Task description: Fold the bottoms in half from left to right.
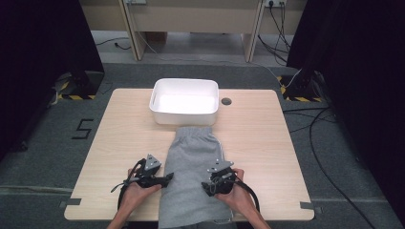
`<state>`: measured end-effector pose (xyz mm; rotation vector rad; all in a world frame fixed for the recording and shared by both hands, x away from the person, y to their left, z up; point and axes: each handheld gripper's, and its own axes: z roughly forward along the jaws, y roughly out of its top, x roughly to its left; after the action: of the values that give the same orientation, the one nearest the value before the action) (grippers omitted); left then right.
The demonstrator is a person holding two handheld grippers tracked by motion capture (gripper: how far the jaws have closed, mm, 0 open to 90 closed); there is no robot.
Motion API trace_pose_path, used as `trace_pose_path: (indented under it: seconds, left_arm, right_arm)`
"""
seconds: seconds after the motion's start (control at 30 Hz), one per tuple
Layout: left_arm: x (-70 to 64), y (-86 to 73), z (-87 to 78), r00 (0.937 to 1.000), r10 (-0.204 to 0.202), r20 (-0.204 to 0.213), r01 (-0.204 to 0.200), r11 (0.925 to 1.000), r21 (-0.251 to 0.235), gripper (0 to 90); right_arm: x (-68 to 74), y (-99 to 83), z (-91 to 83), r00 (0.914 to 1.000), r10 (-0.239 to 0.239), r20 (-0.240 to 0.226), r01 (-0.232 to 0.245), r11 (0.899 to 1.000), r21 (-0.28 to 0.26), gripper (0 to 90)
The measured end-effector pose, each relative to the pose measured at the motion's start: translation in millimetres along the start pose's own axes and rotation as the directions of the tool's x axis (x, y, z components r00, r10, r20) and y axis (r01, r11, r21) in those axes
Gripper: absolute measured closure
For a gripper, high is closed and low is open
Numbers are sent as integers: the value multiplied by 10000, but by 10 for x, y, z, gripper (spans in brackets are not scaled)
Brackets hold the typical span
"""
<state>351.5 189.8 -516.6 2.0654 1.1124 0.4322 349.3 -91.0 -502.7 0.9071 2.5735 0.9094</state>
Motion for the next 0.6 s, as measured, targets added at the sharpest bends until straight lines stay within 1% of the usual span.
trace_pose_path:
  seconds: [0.07,0.13,0.17,0.2,0.23,0.27,0.3,0.37,0.4,0.5,0.6]
  left_arm:
    - [5,4,-3,10000,-28,31,27,10000,36,331]
    - [17,7,-12,9997,-192,181,193,9998,-36,329]
    - [29,7,-19,9995,-210,237,212,9997,-76,326]
    - [42,10,-28,9992,-321,245,324,9994,-133,325]
    - [64,15,-39,9990,-397,227,401,9990,-182,323]
    - [96,22,-56,9982,-554,242,560,9981,-253,318]
    - [126,28,-72,9977,-639,240,646,9974,-307,316]
    - [185,27,-97,9942,-1016,360,1032,9935,-474,311]
    - [212,23,-106,9932,-1118,339,1134,9923,-491,308]
    - [278,15,-129,9904,-1362,216,1373,9889,-574,298]
    - [319,22,-149,9887,-1483,214,1494,9867,-633,297]
  right_arm:
    - [-6,-1,-2,10000,-8,-23,8,10000,-9,303]
    - [-24,1,-24,9998,135,-123,-136,9998,-129,323]
    - [-42,6,-40,9995,225,-212,-230,9994,-259,327]
    - [-51,12,-59,9989,361,-289,-370,9988,-309,328]
    - [-75,22,-83,9989,365,-297,-378,9983,-448,329]
    - [-95,34,-110,9989,401,-242,-415,9975,-572,332]
    - [-124,50,-145,9986,491,-176,-503,9962,-718,332]
    - [-183,82,-197,9984,553,-75,-558,9941,-929,332]
    - [-212,99,-220,9980,636,-63,-639,9928,-1010,332]
    - [-303,147,-256,9963,852,-89,-856,9883,-1258,332]
    - [-403,185,-257,9943,1060,-88,-1062,9842,-1417,333]
